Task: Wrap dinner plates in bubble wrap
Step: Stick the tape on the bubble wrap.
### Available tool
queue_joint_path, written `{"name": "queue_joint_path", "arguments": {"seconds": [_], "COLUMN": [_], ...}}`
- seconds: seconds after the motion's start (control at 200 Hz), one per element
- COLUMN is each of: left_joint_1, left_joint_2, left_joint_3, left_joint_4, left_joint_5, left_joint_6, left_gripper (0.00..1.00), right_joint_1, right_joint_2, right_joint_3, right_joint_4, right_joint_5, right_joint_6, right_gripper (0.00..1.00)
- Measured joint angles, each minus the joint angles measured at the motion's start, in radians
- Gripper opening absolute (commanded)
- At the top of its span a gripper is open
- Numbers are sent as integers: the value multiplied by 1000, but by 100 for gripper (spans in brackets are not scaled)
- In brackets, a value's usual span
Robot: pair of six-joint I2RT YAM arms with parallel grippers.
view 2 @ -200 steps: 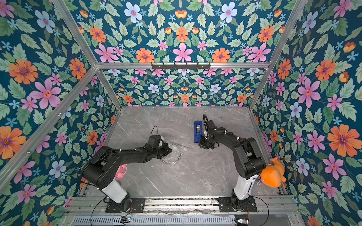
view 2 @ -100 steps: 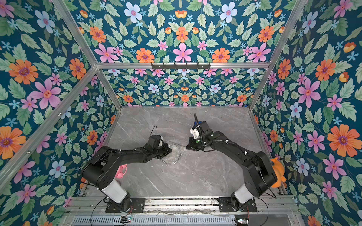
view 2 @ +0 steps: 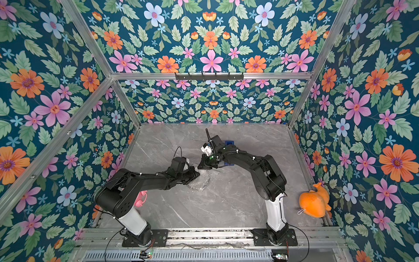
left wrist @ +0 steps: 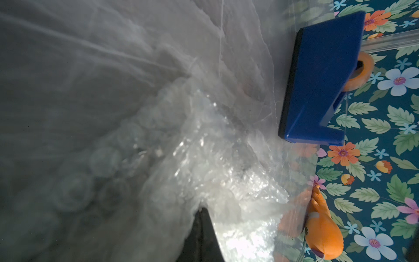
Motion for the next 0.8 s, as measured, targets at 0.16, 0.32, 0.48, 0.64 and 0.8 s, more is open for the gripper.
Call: {"name": "queue_joint_path", "arguments": {"seconds": [0.16, 0.32, 0.48, 0.64, 0.8], "left_joint_1": [1, 2, 2, 2, 2], "left_joint_2": [0, -2, -1, -2, -5], "left_joint_3": [-2, -6, -6, -2, -1], "left_joint_4": [4, 11, 11, 3, -5], "left_joint_5": [3, 3, 3, 3, 1], "left_joint_6": [0, 0, 0, 0, 0], "left_gripper": [0, 0, 0, 0, 0], "right_joint_1": [1, -1, 0, 0, 0], "right_joint_2": [64, 100, 89, 104, 156], "right_joint_3": [25, 29, -10, -8, 27], "right_joint_4": [-10, -17, -24, -39, -62], "right_joint_5": [11, 14, 21, 50, 70], "right_joint_6": [-18, -38, -39, -41, -40], "right_gripper": [0, 0, 0, 0, 0]}}
